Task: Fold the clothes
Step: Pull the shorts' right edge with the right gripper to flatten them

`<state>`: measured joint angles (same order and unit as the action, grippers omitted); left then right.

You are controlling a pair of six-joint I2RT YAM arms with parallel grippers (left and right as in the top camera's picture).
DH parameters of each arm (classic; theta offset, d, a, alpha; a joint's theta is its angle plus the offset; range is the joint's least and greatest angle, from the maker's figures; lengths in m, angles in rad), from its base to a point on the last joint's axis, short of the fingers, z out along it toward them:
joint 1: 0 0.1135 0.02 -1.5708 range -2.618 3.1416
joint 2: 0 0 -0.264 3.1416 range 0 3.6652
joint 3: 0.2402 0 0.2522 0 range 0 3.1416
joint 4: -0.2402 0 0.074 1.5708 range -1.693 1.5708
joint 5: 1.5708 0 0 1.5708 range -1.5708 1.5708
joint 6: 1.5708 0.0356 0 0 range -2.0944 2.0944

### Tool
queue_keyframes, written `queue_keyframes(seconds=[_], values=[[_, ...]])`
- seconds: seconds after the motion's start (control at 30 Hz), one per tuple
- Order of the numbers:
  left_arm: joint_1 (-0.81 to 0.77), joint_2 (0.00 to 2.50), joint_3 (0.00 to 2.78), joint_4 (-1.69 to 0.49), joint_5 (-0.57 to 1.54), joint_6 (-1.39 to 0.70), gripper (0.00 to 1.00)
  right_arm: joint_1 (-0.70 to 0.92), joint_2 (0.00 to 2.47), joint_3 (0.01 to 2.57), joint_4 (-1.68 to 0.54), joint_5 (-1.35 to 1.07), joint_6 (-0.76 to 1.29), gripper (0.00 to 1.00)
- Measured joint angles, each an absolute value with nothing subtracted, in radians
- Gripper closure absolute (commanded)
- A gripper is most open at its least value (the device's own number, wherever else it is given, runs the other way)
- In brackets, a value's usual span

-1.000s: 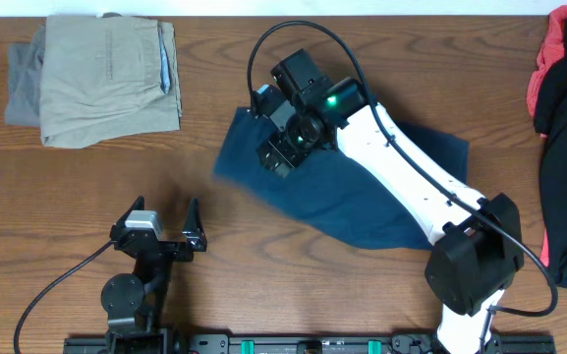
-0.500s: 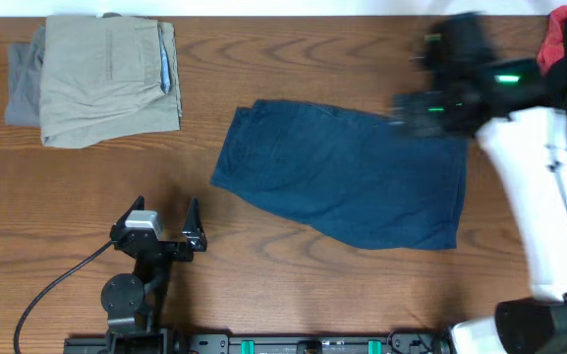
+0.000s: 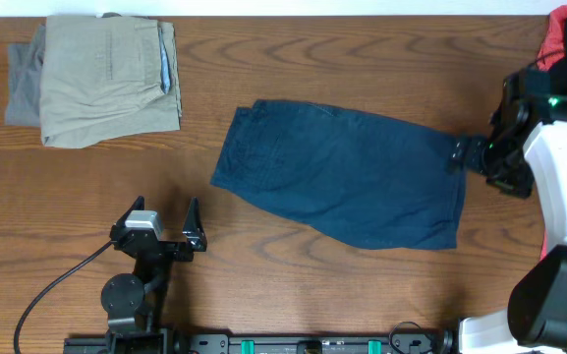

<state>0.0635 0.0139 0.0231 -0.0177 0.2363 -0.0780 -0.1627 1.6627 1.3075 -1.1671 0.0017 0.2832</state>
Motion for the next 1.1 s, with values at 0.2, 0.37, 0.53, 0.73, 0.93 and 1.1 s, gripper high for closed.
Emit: queue_keyframes(seconds=[0.2, 0.37, 0.53, 0.73, 0.93, 1.1], values=[[0.064, 0.014, 0.023, -0.018, 0.236, -0.078, 0.02, -0.164, 1.668, 1.124, -0.96, -0.07, 0.29, 0.1], [0.064, 0.014, 0.023, -0.018, 0.236, -0.078, 0.02, -0.164, 1.712, 1.03, -0.846, -0.099, 0.306, 0.15], [0.064, 0.014, 0.023, -0.018, 0.236, -0.078, 0.02, -0.164, 1.778, 1.021, -0.796, -0.105, 0.31, 0.28], [0.064, 0.014, 0.023, -0.018, 0.236, -0.078, 0.02, -0.165, 1.819, 1.039, -0.729, -0.085, 0.326, 0.73], [0.064, 0.014, 0.023, -0.018, 0.236, -0.078, 0.02, -0.172, 1.839, 1.048, -0.609, -0.099, 0.326, 0.99], [0.064, 0.014, 0.023, -0.018, 0.236, -0.078, 0.02, -0.172, 1.855, 1.048, -0.486, -0.11, 0.314, 0.99]])
